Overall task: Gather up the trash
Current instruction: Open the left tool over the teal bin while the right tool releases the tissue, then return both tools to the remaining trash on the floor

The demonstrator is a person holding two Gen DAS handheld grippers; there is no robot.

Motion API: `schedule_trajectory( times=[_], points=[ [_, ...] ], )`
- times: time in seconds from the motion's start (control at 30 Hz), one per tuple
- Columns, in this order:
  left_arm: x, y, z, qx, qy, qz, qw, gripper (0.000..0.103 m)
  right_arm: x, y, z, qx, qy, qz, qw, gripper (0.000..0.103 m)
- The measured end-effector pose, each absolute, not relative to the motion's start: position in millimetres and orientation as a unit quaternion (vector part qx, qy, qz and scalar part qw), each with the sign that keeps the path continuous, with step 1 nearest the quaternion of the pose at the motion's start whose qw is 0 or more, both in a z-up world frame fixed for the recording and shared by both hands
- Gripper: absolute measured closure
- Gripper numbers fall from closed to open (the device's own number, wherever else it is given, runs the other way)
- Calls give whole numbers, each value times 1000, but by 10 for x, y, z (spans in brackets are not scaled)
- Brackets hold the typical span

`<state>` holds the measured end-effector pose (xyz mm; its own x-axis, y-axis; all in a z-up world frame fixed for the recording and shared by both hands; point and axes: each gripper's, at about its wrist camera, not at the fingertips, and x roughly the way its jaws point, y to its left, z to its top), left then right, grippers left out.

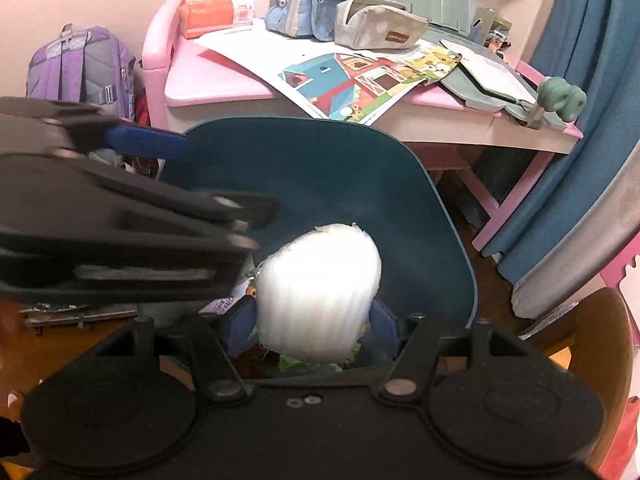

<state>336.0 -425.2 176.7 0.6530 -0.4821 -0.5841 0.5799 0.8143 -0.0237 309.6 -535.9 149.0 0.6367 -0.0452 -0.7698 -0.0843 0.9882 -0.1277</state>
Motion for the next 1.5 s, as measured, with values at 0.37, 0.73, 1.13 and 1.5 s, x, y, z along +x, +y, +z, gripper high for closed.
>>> schedule_trajectory(
  times=[0.37, 0.73, 1.13, 1.5],
  points=[
    [2911, -3226, 2133, 63, 254, -261, 929, 27, 3126, -5246, 1510, -66, 418, 24, 906, 37],
    [2454, -1858, 2162, 58, 242, -179, 952, 26, 2791, -4795, 1881, -76, 386, 43, 918, 33],
    [1902, -683, 1953, 50, 259, -106, 959, 26, 2287, -3436, 1984, -121, 357, 175, 909, 33],
    [1559, 339, 1519, 22, 283, -46, 958, 26, 2022, -1930, 1455, -158, 354, 299, 872, 33]
  ],
)
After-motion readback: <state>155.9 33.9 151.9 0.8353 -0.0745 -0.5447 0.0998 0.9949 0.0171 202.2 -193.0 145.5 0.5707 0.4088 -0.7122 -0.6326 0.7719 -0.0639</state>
